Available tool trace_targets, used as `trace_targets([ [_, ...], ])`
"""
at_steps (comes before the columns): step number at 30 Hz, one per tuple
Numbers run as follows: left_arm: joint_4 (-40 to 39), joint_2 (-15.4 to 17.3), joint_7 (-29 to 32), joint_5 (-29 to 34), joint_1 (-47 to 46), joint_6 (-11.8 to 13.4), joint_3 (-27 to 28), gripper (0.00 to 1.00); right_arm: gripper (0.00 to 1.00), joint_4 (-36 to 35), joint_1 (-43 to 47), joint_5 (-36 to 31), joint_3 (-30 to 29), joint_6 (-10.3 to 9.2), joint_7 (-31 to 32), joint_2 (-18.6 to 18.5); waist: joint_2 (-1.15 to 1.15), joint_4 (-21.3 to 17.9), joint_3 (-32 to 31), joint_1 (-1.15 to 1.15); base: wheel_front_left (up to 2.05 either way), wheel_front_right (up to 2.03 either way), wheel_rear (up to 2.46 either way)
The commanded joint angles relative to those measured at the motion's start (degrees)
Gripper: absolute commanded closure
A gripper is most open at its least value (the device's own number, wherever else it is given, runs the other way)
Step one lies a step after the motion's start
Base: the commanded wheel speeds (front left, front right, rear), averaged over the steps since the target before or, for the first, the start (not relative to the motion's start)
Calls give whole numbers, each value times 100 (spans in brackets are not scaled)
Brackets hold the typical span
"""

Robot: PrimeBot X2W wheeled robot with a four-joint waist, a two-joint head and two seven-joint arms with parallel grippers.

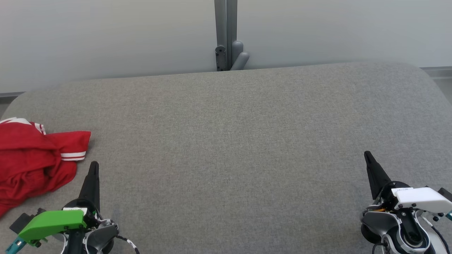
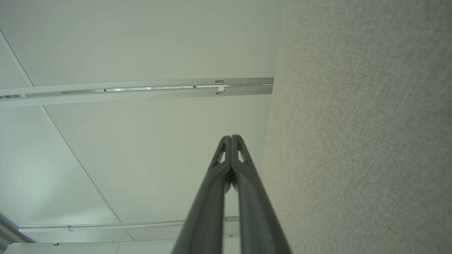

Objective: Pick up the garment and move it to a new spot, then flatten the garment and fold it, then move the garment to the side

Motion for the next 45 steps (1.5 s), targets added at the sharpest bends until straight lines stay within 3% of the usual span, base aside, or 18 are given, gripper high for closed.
trace_targets([
  [1,-8,34,8,-5,-20,-39,16,100,100,-27,40,40,-8,2,5,-26,0,0,0,0,0,0,0],
  [45,-8,34,8,-5,-20,-38,15,100,100,-27,40,40,-8,2,5,-26,0,0,0,0,0,0,0],
])
